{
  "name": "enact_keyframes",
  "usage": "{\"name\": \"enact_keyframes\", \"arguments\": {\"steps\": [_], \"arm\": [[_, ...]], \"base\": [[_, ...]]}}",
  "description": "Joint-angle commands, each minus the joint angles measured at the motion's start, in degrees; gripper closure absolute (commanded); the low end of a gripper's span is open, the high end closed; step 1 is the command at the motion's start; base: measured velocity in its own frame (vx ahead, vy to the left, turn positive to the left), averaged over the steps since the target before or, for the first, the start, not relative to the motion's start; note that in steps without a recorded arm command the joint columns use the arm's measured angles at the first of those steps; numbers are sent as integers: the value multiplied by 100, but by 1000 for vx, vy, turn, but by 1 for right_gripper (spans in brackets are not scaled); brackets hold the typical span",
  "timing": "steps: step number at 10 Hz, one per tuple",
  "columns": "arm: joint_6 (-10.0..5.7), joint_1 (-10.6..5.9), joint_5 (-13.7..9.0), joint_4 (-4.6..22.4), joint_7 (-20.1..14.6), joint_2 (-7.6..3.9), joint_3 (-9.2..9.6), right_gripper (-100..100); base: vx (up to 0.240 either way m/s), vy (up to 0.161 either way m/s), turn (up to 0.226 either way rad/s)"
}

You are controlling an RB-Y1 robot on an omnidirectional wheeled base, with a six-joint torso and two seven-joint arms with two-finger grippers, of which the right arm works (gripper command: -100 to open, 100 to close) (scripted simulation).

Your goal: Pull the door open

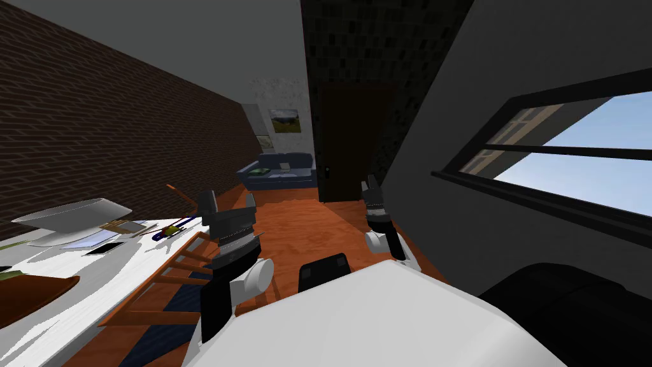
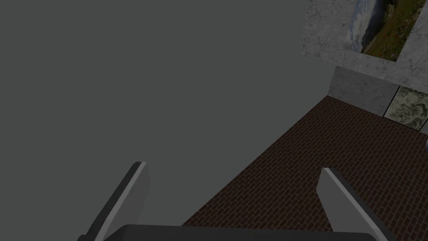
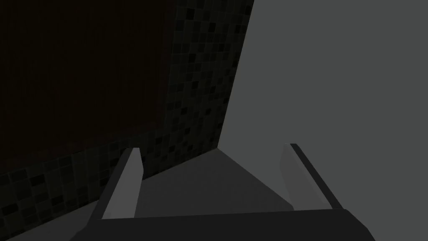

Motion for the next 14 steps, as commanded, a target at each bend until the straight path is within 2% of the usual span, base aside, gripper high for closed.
{"name": "enact_keyframes", "arguments": {"steps": [1,6,7,14], "arm": [[-25,-32,-182,109,-80,-56,-36,-100],[-104,-134,-769,463,-338,-200,-152,-100],[-132,-169,-974,586,-428,-239,-193,-100],[-244,-313,-1800,1082,-791,-372,-356,-100]], "base": [[162,-45,122],[83,-16,121],[117,-26,149],[95,-32,122]]}}
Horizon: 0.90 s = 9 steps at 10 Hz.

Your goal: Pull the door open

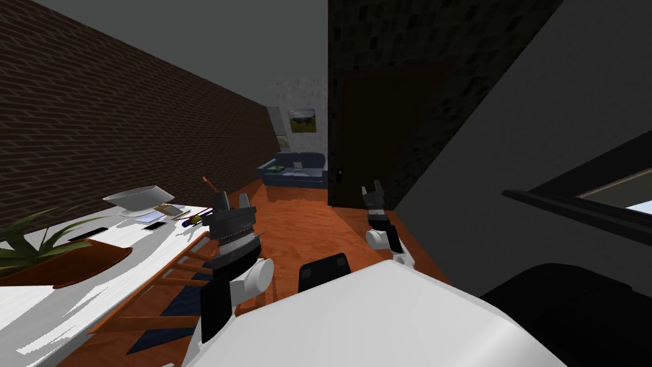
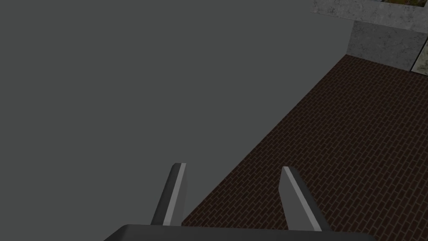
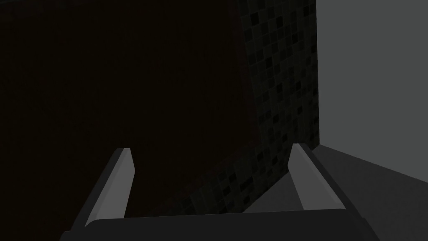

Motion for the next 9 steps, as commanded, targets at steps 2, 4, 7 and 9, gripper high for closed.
{"name": "enact_keyframes", "arguments": {"steps": [2,4,7,9], "arm": [[-51,-54,-347,206,-156,-42,-64,-100],[-89,-102,-625,373,-278,-74,-119,-100],[-147,-177,-1056,633,-468,-116,-204,-100],[-187,-228,-1352,810,-598,-141,-262,-100]], "base": [[85,-37,153],[105,-42,120],[91,-46,137],[80,-44,137]]}}
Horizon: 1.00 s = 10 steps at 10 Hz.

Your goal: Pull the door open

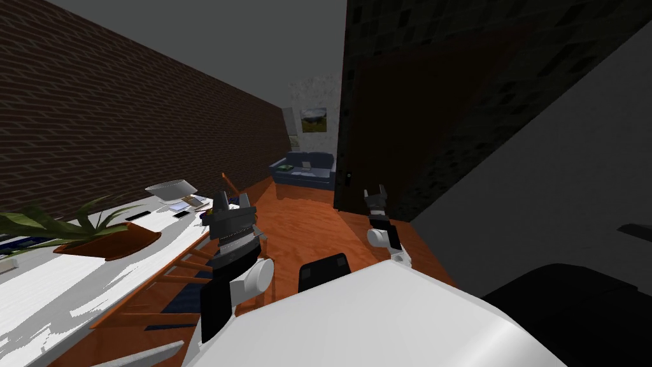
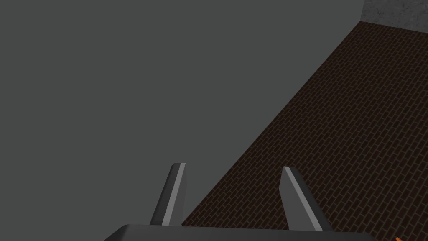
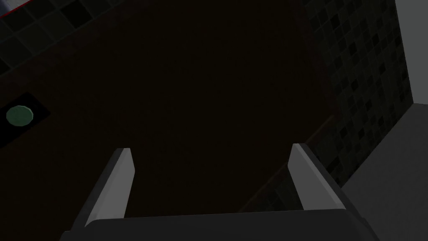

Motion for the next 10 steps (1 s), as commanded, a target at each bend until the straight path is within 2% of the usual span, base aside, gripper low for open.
{"name": "enact_keyframes", "arguments": {"steps": [1,10], "arm": [[-37,-34,-240,140,-111,-12,-41,-100],[-222,-272,-1609,964,-713,-82,-311,-100]], "base": [[91,-56,135],[85,-58,154]]}}
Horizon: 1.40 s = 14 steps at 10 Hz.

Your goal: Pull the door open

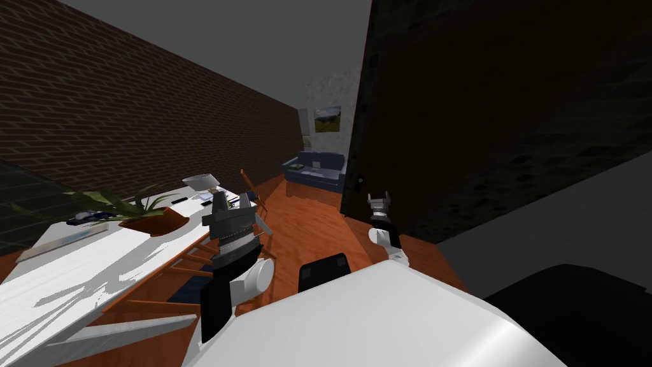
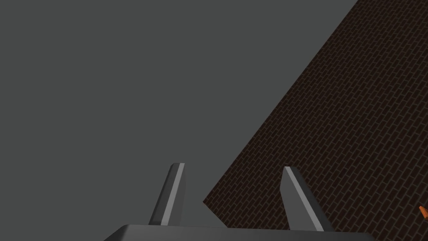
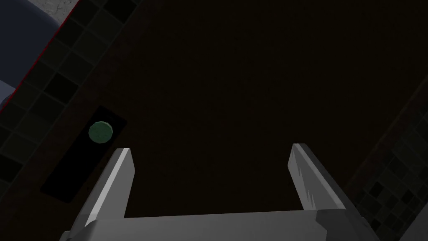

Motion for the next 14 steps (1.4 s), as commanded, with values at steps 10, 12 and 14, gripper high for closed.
{"name": "enact_keyframes", "arguments": {"steps": [10,12,14], "arm": [[-214,-268,-1521,921,-671,-9,-291,-100],[-248,-312,-1773,1073,-781,-7,-341,-100],[-282,-356,-2025,1224,-892,-5,-391,-100]], "base": [[74,-68,140],[66,-68,129],[72,-62,118]]}}
